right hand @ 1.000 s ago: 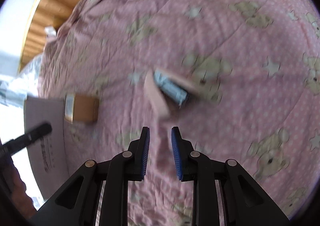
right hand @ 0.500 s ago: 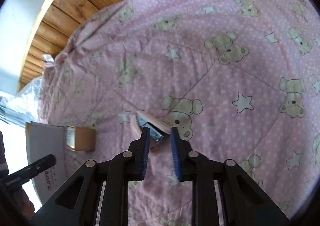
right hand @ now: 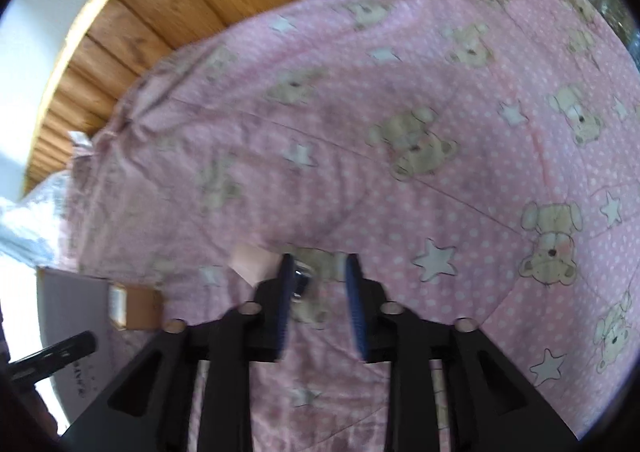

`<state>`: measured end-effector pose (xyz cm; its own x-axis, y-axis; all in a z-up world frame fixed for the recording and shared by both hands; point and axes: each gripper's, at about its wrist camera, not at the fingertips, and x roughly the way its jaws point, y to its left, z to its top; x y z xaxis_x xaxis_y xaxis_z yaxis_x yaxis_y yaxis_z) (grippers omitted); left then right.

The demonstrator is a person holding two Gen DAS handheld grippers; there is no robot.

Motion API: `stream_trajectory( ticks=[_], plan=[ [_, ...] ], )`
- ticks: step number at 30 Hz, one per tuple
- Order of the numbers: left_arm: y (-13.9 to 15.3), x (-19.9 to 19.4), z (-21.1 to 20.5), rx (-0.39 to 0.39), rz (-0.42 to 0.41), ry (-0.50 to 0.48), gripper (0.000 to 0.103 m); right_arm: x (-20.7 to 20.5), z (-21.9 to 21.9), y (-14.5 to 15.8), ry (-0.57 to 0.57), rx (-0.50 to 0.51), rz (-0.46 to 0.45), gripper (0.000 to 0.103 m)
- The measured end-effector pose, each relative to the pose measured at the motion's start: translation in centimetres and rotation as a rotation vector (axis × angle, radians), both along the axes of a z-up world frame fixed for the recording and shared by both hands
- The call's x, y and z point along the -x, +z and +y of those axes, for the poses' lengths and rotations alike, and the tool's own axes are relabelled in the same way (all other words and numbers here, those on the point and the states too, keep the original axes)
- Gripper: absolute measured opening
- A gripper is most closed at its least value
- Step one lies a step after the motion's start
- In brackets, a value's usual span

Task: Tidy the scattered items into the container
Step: 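Lower the right tool onto the pink stapler while the left tool approaches the brown tin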

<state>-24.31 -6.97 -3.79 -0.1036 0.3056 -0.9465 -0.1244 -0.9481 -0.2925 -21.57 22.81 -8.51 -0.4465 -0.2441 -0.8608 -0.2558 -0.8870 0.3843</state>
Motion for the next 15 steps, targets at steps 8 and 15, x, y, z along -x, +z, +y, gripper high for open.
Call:
stream_trajectory(
  ticks=[8, 15],
  plan=[
    [-0.5, 0.7, -0.3, -0.011, 0.003, 0.022, 0.031, 1.1, -3.8, 0.2, 0.174, -0.028, 0.048, 0.058],
    [-1.2, 1.5, -0.5, -0.022, 0.004, 0.041, 0.045, 2.8, -6.2, -1.6, 0.274, -0.18, 0.01, 0.059]
  ],
)
